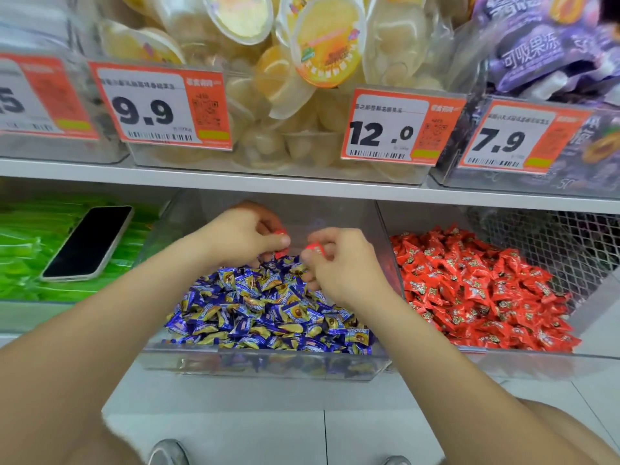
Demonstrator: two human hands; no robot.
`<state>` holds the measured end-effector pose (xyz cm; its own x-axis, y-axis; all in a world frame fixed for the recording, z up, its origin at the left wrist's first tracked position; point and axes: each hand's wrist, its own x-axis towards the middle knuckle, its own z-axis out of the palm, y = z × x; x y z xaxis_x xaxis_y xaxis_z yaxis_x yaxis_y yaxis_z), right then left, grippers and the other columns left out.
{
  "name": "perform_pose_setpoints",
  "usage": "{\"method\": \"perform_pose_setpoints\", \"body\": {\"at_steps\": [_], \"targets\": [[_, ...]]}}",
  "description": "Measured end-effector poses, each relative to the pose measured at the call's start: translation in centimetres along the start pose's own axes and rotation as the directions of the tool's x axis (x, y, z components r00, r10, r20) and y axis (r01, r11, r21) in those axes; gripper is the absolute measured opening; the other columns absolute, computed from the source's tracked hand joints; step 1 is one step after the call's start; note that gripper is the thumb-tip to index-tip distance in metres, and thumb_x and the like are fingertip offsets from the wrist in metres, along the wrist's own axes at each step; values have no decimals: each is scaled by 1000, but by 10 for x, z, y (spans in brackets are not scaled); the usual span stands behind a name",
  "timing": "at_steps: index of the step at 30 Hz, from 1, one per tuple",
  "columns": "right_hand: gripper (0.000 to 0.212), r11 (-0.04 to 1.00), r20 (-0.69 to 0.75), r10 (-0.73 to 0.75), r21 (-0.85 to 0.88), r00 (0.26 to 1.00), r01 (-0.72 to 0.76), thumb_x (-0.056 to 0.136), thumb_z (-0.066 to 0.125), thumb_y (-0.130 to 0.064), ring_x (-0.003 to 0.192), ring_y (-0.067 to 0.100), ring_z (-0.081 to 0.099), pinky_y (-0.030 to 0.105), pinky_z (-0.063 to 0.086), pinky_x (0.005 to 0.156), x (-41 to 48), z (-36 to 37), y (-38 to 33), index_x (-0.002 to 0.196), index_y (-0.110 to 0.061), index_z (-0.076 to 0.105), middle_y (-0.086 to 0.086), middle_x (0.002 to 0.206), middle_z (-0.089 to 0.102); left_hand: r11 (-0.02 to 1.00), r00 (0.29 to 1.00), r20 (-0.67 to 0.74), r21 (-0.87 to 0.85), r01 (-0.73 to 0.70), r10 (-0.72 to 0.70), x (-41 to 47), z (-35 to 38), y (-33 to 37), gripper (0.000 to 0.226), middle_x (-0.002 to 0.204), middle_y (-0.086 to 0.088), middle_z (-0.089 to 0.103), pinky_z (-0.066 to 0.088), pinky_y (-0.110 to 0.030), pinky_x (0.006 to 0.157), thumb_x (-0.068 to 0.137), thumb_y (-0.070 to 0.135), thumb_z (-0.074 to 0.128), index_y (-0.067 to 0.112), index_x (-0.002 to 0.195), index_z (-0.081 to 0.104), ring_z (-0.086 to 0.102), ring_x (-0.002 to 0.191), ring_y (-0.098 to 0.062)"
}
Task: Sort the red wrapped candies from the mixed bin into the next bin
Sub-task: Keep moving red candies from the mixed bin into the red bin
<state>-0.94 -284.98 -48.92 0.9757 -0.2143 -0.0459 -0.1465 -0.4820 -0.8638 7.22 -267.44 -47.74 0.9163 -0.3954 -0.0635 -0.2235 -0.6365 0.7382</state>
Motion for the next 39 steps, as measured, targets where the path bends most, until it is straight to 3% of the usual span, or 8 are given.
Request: {"method": "perform_pose_setpoints", "body": {"at_steps": [8,11,14,19,24,31,35,39], "targets": [[20,729,412,150,569,899,-382,107,54,-15,58,11,40,23,31,48,-19,-34,-16,102,-5,70,10,77,65,967,980,-131,-183,-176,153,-41,20,42,26,84,1,76,60,-36,71,77,27,94,24,94,74,66,64,-10],[20,986,119,62,146,991,-79,105,59,-20,55,15,50,29,38,50,-27,-62,-7,97,-13,76,3,74,72,982,981,-114,-81,-169,160,-43,27,47,36,89,7,69,50,-27,62,73,50,91,33,94,68,56,59,-4],[20,847,-206,-290,-510,935,150,105,53,-28,79,28,64,40,48,71,-31,-80,18,96,-22,69,1,81,72,980,979,43,-26,-196,197,-47,37,53,20,74,16,68,40,-15,59,93,48,73,29,92,71,53,56,2],[19,815,-261,-233,-579,937,41,104,48,-21,106,39,59,52,50,89,-17,-106,58,118,-21,60,12,111,61,901,957,157,328,-285,245,-53,54,55,19,90,15,66,49,-29,79,105,34,53,29,97,69,61,85,-4],[34,704,-258,-406,-700,877,120,96,57,-8,132,40,49,48,41,113,-29,-103,63,128,-10,70,20,134,54,784,919,335,619,-48,-208,-60,63,57,27,127,-2,39,42,-50,103,108,45,38,29,124,53,36,128,-32],[17,355,349,-488,-758,800,547,90,75,-19,98,27,60,38,42,75,-40,-24,31,105,-27,73,-2,100,66,567,824,313,824,12,-472,-57,33,36,81,150,-10,38,52,-41,98,84,76,63,25,144,44,57,116,-31],[24,727,685,-198,-377,701,574,98,74,-27,104,18,66,39,54,93,-19,8,21,122,-28,78,-5,113,76,492,768,331,870,-24,-548,-53,23,6,111,155,-6,46,54,-34,86,78,75,70,37,163,10,60,121,-29],[57,701,794,-55,-402,606,590,95,72,-42,128,22,58,45,47,111,6,24,26,149,-36,56,-8,147,60,629,788,407,777,-33,-462,-41,22,-22,122,143,-4,47,61,-39,77,74,45,88,49,158,-1,71,97,-29]]}}
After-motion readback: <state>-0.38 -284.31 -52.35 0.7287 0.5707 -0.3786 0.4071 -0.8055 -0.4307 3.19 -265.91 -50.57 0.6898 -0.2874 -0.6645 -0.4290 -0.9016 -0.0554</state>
